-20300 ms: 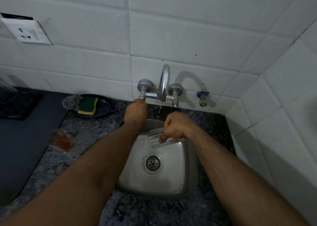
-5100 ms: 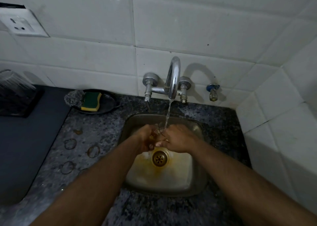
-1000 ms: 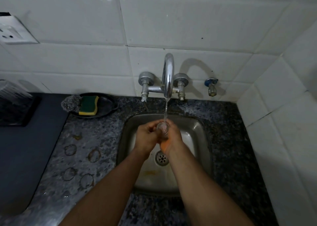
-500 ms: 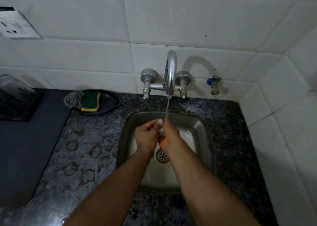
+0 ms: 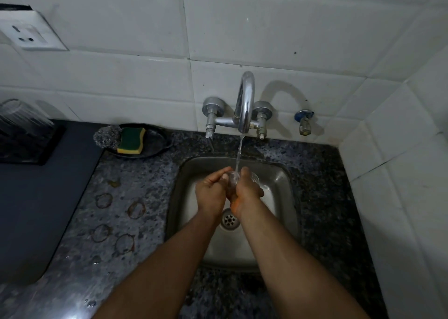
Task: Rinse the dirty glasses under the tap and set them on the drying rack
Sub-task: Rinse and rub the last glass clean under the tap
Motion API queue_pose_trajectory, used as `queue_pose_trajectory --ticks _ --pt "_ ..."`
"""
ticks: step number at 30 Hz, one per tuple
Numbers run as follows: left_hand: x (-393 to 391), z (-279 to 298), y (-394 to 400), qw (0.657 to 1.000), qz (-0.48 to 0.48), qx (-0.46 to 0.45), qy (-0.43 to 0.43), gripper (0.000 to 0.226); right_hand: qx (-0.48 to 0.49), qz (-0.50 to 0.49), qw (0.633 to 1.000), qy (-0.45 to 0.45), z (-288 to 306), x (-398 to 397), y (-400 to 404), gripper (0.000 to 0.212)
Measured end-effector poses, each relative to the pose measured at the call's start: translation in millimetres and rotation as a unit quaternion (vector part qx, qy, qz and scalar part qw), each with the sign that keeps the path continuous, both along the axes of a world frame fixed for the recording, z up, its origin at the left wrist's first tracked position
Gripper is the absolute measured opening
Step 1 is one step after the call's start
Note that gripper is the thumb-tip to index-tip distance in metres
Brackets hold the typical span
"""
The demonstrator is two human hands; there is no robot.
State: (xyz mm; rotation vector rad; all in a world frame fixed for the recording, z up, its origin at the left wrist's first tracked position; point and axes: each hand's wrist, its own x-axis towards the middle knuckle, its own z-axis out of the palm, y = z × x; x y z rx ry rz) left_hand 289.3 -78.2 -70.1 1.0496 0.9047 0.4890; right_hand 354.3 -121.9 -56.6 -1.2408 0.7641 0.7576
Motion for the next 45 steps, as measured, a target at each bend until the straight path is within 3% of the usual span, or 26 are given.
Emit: queue_pose_trajectory --ticks 4,7,12,14,16,18,20,24,26,28,31,35,39,42,45 --pt "3.2 3.8 -4.7 0.999 -0.004 0.015 0.050 0.018 -0.017 0.031 0.997 -0.075 -2.6 -5.5 1.3 0.053" --pt "1.3 10.2 -6.0 0.996 -0.055 -0.004 0.069 0.027 -0.045 0.139 0.973 -0.177 -7.3 -11.0 -3.1 0.048" --pt "-8.1 21.5 4.8 0.984 -0.130 -0.077 0.091 0.049 0.010 0.237 0.944 -0.228 -6.5 -15.9 -19.7 0.054" --pt "-9.3 22.7 4.7 0.976 -0.169 -0.090 0.102 0.053 -0.016 0.254 0.932 -0.256 -7.8 -21.1 -20.7 0.051" --pt "-8.5 22.4 2.8 0.975 -0.180 -0.086 0.096 0.051 -0.097 0.252 0.913 -0.306 -5.1 -21.1 -17.2 0.034" --pt "-8.7 22.3 0.8 0.978 -0.167 -0.095 0.080 0.049 -0.176 0.247 0.894 -0.330 -3.6 -13.8 -11.5 0.027" --pt "-9.8 21.5 -0.5 0.979 -0.144 -0.119 0.079 0.051 -0.206 0.251 0.886 -0.331 -4.1 -6.6 -7.5 0.033" --pt "-7.1 14.3 7.8 0.977 -0.080 -0.169 0.102 0.056 -0.190 0.383 0.831 -0.355 -2.2 -7.4 -6.3 0.033" --pt "-3.4 13.7 12.8 0.974 -0.051 -0.198 0.094 0.052 -0.167 0.438 0.802 -0.371 -4.1 -14.2 -8.9 0.053" --pt "-0.2 13.4 12.2 0.973 -0.072 -0.204 0.086 0.054 -0.175 0.418 0.801 -0.391 -6.5 -16.1 -11.4 0.051" --pt "-0.4 24.8 1.9 0.971 -0.119 -0.198 0.061 0.055 -0.210 0.369 0.812 -0.400 -5.8 -7.2 -10.7 0.013" --pt "2.7 24.8 -6.6 0.974 -0.140 -0.177 0.036 0.042 -0.258 0.340 0.813 -0.397 -3.2 4.3 -10.3 0.031" --pt "5.0 21.1 10.0 0.966 -0.120 -0.225 0.043 0.060 -0.192 0.364 0.829 -0.378 -2.7 -1.4 -14.5 0.038" --pt "9.2 21.2 14.9 0.960 -0.109 -0.257 0.030 0.059 -0.136 0.352 0.863 -0.335 -3.3 -10.3 -14.8 0.079" --pt "13.5 22.1 12.1 0.961 -0.109 -0.251 0.041 0.051 -0.140 0.374 0.853 -0.336 -1.4 -4.2 -14.8 0.074"
